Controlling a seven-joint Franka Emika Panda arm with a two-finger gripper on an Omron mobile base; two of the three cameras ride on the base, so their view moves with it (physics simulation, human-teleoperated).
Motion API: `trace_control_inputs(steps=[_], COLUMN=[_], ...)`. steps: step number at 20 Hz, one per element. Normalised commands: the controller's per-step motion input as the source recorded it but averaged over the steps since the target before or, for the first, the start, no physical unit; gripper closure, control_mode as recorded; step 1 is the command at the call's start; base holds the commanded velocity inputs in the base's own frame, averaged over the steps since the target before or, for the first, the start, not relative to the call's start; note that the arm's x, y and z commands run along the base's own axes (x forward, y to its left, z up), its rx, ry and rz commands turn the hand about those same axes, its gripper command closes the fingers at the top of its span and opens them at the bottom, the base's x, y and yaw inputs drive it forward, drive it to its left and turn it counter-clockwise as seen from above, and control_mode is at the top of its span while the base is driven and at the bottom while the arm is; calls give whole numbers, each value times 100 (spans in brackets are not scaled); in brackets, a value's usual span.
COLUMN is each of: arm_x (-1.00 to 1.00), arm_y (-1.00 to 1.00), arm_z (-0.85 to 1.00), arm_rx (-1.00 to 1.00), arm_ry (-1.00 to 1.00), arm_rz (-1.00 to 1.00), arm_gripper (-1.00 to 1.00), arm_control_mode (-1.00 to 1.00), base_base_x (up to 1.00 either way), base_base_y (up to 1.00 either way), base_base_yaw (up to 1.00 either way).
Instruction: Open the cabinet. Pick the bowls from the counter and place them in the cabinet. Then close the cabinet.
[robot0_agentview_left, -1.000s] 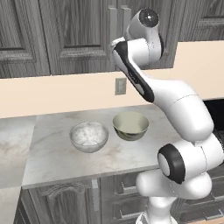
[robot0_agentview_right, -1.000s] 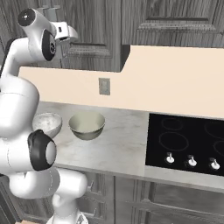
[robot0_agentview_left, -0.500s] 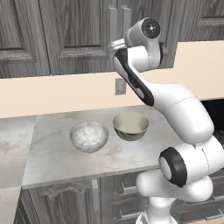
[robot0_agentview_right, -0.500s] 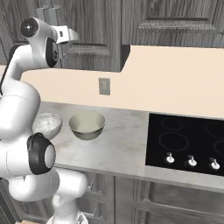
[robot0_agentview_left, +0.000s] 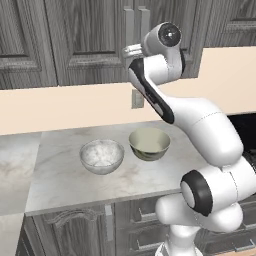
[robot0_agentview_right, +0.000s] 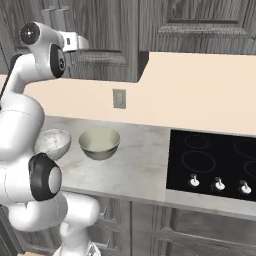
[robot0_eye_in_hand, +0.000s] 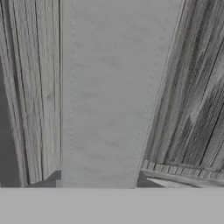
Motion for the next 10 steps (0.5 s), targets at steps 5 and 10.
trace_control_inputs(steps=[5,10], arm_x=[-82,-100], arm_y=[-89,-100], arm_z=[0,0], arm_rx=[16,9], arm_ry=[-6,-32], arm_rz=[-7,0], arm_gripper=[100,100], arm_control_mode=[-100,-100], base_base_x=[0,0], base_base_y=[0,0], base_base_yaw=[0,0])
